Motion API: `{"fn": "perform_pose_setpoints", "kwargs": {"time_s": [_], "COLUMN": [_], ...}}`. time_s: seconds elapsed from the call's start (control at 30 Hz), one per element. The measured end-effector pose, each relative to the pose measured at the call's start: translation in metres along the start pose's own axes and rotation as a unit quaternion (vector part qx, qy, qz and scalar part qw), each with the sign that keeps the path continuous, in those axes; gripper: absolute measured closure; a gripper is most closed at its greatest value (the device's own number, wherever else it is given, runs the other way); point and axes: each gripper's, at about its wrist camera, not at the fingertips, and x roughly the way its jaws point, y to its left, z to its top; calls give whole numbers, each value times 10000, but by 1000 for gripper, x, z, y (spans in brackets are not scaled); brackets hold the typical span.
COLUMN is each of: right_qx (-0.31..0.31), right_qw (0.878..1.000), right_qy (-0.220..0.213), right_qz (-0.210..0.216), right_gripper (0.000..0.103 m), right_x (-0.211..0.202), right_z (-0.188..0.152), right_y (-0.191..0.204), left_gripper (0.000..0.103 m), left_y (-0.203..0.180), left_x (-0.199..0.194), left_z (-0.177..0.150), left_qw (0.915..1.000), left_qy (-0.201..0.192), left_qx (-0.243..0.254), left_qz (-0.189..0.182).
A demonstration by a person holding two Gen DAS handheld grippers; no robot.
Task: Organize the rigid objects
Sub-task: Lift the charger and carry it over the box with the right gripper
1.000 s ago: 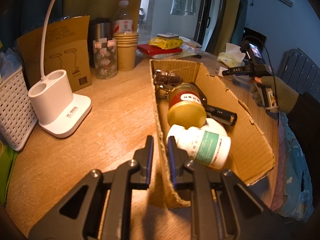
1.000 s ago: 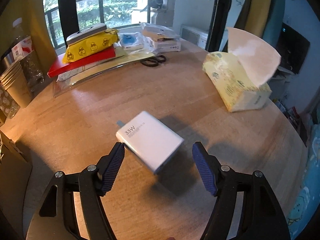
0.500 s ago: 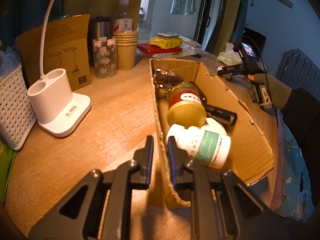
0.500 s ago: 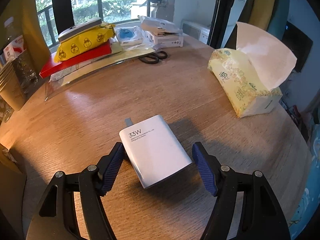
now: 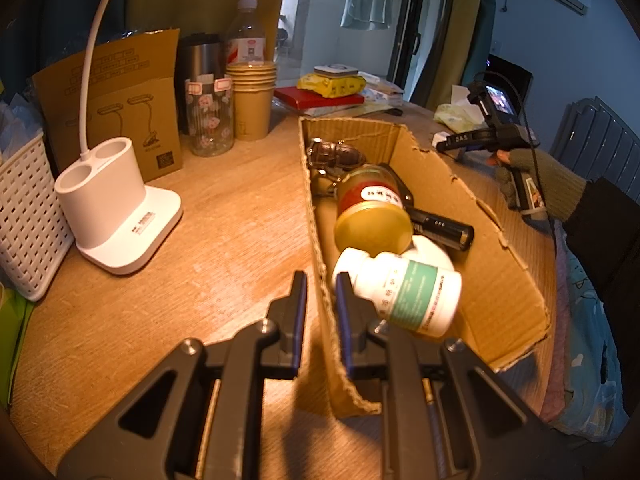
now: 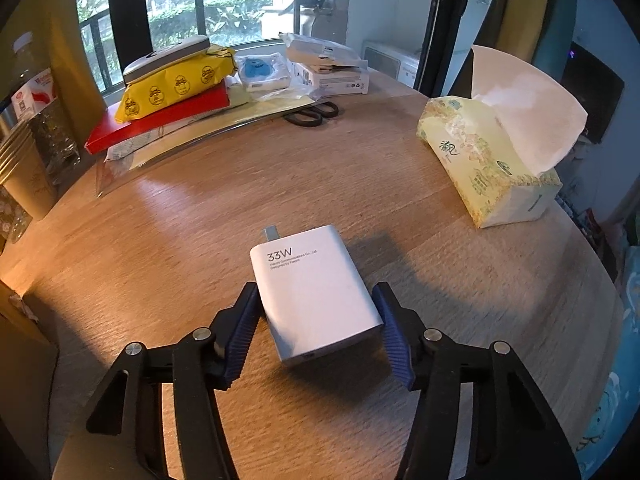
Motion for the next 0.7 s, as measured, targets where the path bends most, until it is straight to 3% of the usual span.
{"fn": "perform_pose_setpoints", "kwargs": {"time_s": [0.7], "right_qx": [-129], "right_qw": [9994], "right_qy": [-311], "right_qz": [93], "right_gripper": [49], "right_x": [-52], "right_z": [-32], "right_y": [21], "left_gripper": [87], "left_y": [2], "left_x": [-1], "left_z": [2], "left_qw": [10000], "left_qy": [-25], "left_qx": [30], "left_qz": [30]}}
